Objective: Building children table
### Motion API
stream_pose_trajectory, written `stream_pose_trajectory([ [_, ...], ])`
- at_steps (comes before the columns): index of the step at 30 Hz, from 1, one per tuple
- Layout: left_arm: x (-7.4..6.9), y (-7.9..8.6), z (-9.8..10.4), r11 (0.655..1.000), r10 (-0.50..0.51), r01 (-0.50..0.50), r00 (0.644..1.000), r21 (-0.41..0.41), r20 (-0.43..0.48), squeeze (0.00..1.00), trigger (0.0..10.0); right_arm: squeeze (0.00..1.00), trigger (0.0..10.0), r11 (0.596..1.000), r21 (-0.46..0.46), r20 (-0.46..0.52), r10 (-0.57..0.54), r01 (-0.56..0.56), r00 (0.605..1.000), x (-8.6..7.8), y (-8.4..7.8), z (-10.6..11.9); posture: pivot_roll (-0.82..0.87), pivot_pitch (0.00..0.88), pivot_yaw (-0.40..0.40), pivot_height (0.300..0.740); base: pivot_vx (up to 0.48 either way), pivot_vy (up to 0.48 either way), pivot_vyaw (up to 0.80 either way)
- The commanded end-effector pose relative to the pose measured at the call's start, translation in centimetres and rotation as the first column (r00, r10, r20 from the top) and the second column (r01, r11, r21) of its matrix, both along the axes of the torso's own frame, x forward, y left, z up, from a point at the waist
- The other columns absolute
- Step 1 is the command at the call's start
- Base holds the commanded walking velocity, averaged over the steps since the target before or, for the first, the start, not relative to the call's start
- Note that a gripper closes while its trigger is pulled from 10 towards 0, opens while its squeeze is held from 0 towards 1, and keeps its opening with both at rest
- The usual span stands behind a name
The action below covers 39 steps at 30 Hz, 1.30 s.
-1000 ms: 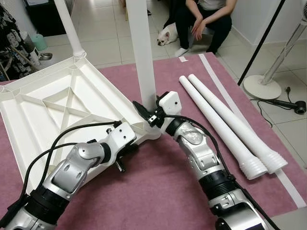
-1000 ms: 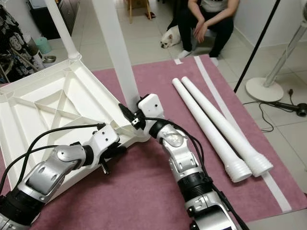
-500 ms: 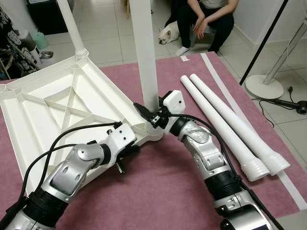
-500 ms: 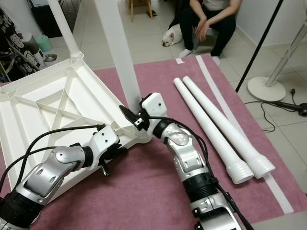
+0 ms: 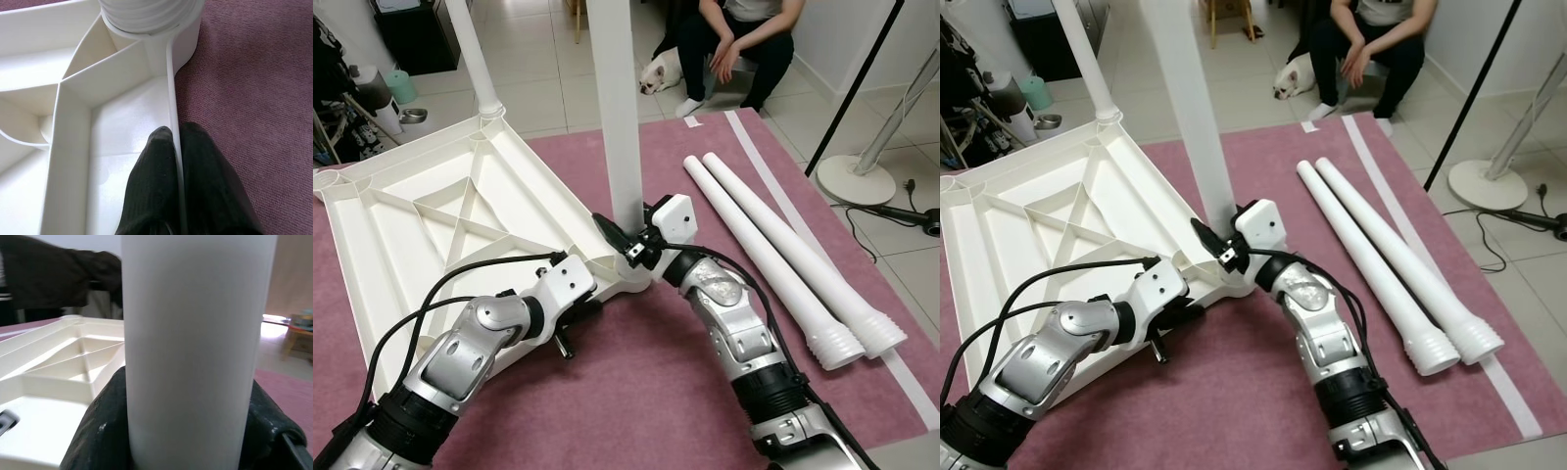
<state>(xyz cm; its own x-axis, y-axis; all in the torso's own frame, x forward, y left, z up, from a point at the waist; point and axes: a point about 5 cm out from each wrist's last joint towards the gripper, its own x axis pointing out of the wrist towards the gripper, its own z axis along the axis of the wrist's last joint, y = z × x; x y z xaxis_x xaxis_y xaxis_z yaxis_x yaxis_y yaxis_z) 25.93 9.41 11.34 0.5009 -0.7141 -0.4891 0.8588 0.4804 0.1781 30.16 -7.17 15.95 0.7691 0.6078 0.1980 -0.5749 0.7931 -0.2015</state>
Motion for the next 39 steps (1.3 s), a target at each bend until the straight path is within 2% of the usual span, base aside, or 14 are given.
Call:
stream_pose_trajectory([
  [1, 1.2, 0.7, 1.3, 0.997, 0.074, -0.073, 0.994, -0.009, 0.086, 0.0, 10.0, 0.0, 10.0, 0.993, -0.019, -0.101, -0.118, 0.117, 0.988, 0.4, -1.0, -2.2, 0.02, 0.0, 0.089, 0.74, 0.0, 0.0, 0.0],
  [2, 1.2, 0.7, 1.3, 0.997, 0.074, -0.073, 0.994, -0.009, 0.086, 0.0, 10.0, 0.0, 10.0, 0.993, -0.019, -0.101, -0.118, 0.117, 0.988, 0.4, -1.0, -2.2, 0.02, 0.0, 0.089, 0.74, 0.0, 0.0, 0.0],
  [4, 1.6, 0.8, 1.5, 0.995, 0.099, -0.098, 0.991, -0.009, 0.089, 0.0, 10.0, 0.0, 10.0, 0.961, -0.066, -0.147, -0.275, 0.268, 0.95, 0.7, -0.8, -3.7, 0.03, 0.0, 0.091, 0.74, 0.0, 0.0, 0.0],
  [6, 1.7, 0.9, 1.5, 0.994, 0.105, -0.105, 0.99, -0.008, 0.089, 0.0, 10.0, 0.0, 10.0, 0.949, -0.086, -0.154, -0.313, 0.302, 0.937, 0.7, -0.6, -4.1, 0.02, 0.0, 0.094, 0.74, 0.0, 0.0, 0.0],
  [7, 1.8, 0.9, 1.6, 0.994, 0.111, -0.111, 0.99, -0.007, 0.087, 0.0, 10.0, 0.0, 10.0, 0.908, -0.129, -0.139, -0.415, 0.4, 0.899, 1.1, -0.1, -4.4, 0.02, 0.0, 0.094, 0.74, 0.0, 0.0, 0.0],
  [13, 1.9, 0.9, 1.7, 0.994, 0.114, -0.114, 0.99, -0.005, 0.087, 0.0, 10.0, 0.0, 10.0, 0.86, -0.139, -0.142, -0.508, 0.491, 0.85, 1.5, 0.2, -4.5, 0.03, 0.0, 0.095, 0.74, 0.0, 0.0, 0.0],
  [21, 1.9, 1.0, 1.6, 0.992, 0.122, -0.123, 0.989, -0.003, 0.085, 0.0, 10.0, 0.0, 10.0, 0.846, -0.1, -0.098, -0.531, 0.523, 0.841, 1.7, 0.6, -3.7, 0.03, 0.0, 0.09, 0.74, 0.0, 0.0, 0.0],
  [22, 1.9, 1.1, 1.5, 0.992, 0.125, -0.125, 0.989, -0.002, 0.084, 0.0, 10.0, 0.0, 10.0, 0.889, -0.051, -0.053, -0.457, 0.455, 0.888, 1.5, 1.1, -2.8, 0.03, 0.0, 0.09, 0.74, 0.0, 0.0, 0.0],
  [25, 1.9, 1.1, 1.5, 0.992, 0.126, -0.126, 0.989, -0.001, 0.083, 0.0, 10.0, 0.0, 10.0, 0.928, -0.004, -0.029, -0.374, 0.374, 0.927, 1.3, 1.7, -2.0, 0.03, 0.0, 0.089, 0.74, 0.0, 0.0, 0.0],
  [27, 1.9, 1.1, 1.5, 0.992, 0.126, -0.126, 0.989, -0.001, 0.081, 0.0, 10.0, 0.0, 10.0, 0.984, 0.051, 0.031, -0.173, 0.172, 0.984, 0.5, 2.3, -0.2, 0.03, 0.0, 0.091, 0.74, 0.0, 0.0, 0.0],
  [29, 1.9, 1.1, 1.5, 0.992, 0.126, -0.126, 0.989, -0.001, 0.081, 0.0, 10.0, 0.0, 10.0, 0.984, 0.051, 0.031, -0.173, 0.172, 0.984, 0.5, 2.3, -0.2, 0.03, 0.0, 0.091, 0.74, 0.0, 0.0, 0.0],
  [32, 1.9, 1.1, 1.5, 0.993, 0.121, -0.121, 0.989, -0.001, 0.08, 0.0, 10.0, 0.0, 10.0, 0.995, -0.092, 0.083, 0.056, -0.048, 0.995, 0.2, 1.8, 1.4, 0.02, 0.0, 0.096, 0.74, 0.0, 0.0, 0.0],
  [35, 1.9, 1.0, 1.5, 0.993, 0.118, -0.118, 0.99, -0.001, 0.078, 0.0, 10.0, 0.0, 10.0, 0.966, -0.247, 0.133, 0.113, -0.078, 0.985, 0.4, 1.3, 1.7, 0.02, 0.0, 0.097, 0.74, 0.0, 0.0, 0.0],
  [39, 2.0, 0.9, 1.5, 0.993, 0.116, -0.116, 0.99, -0.001, 0.079, 0.0, 10.0, 0.0, 10.0, 0.925, -0.36, 0.13, 0.179, -0.122, 0.975, 0.4, 1.0, 1.3, 0.02, 0.0, 0.096, 0.74, 0.0, 0.0, 0.0],
])
